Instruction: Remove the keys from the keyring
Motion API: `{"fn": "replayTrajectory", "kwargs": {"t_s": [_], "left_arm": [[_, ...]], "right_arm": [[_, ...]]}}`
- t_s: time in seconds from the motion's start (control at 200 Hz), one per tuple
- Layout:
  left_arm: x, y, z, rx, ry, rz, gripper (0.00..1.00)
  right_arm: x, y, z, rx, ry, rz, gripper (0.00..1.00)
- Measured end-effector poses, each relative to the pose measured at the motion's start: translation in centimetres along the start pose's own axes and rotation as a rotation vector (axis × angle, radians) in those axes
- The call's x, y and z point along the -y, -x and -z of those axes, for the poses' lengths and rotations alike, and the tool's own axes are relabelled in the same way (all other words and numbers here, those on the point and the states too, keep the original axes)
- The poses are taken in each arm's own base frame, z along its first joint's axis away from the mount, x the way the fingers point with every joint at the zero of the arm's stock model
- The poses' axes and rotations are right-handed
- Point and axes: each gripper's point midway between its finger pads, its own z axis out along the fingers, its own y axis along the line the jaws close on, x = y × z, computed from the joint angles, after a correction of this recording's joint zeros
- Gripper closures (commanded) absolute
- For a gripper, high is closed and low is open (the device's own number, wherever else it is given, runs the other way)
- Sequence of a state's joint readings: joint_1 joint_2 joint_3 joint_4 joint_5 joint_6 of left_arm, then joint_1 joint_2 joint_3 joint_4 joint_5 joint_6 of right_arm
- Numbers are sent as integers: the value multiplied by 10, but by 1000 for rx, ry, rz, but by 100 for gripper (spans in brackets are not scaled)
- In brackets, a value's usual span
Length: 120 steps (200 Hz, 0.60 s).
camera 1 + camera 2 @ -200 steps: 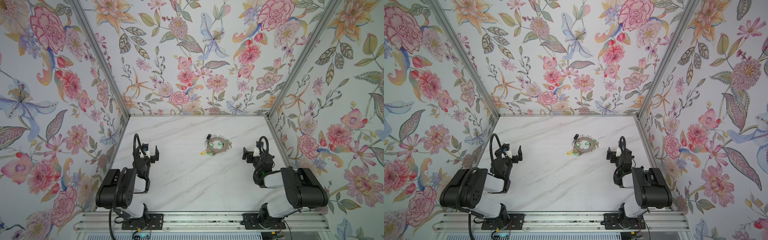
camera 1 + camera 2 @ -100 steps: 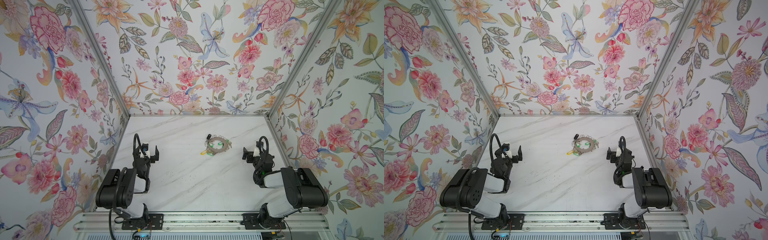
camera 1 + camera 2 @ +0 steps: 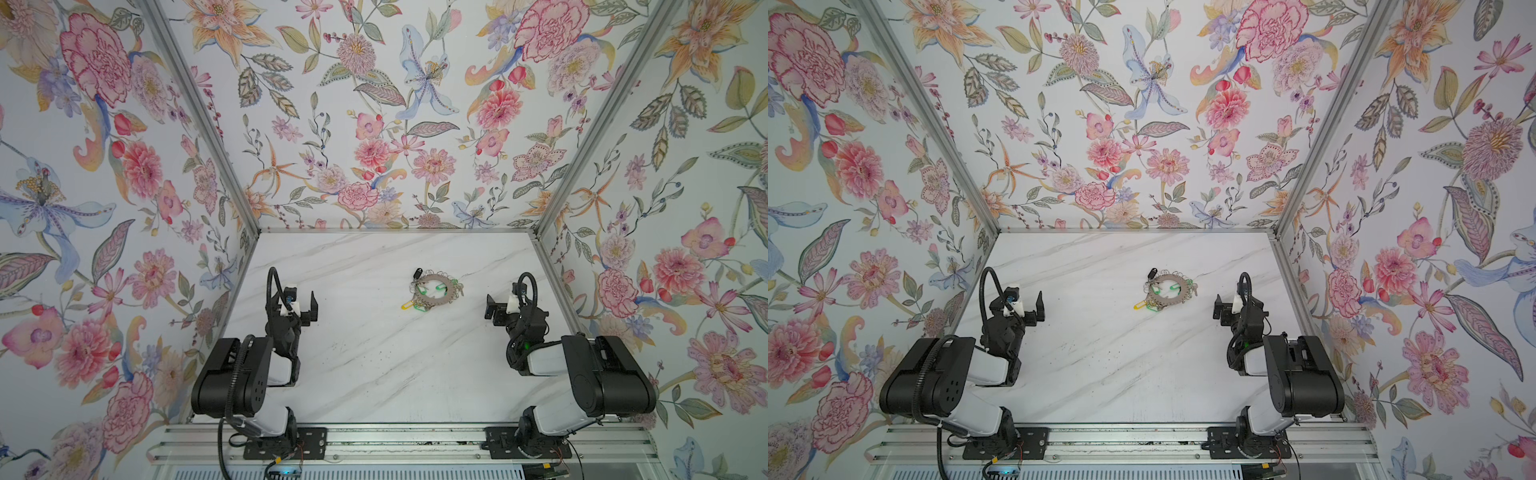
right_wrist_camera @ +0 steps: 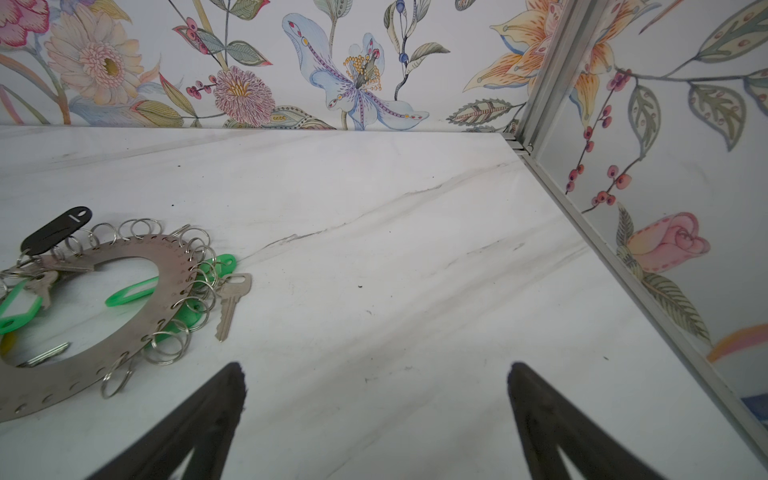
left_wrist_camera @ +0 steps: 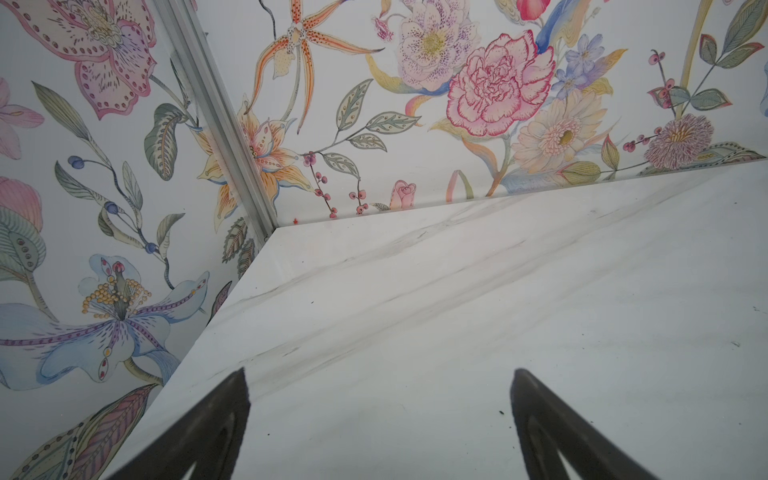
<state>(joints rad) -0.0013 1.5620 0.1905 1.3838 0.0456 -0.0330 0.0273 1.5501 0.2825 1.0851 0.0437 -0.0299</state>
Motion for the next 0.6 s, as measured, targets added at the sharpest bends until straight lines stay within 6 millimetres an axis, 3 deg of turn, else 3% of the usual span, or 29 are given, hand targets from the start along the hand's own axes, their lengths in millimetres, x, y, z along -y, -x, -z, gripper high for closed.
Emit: {"fn": "replayTrajectory", "kwargs": {"t_s": [0.601], "left_arm": [[-1, 0, -1, -4, 20, -12, 1]], "right_arm": [[0, 0, 0, 0, 0, 0, 1]]}}
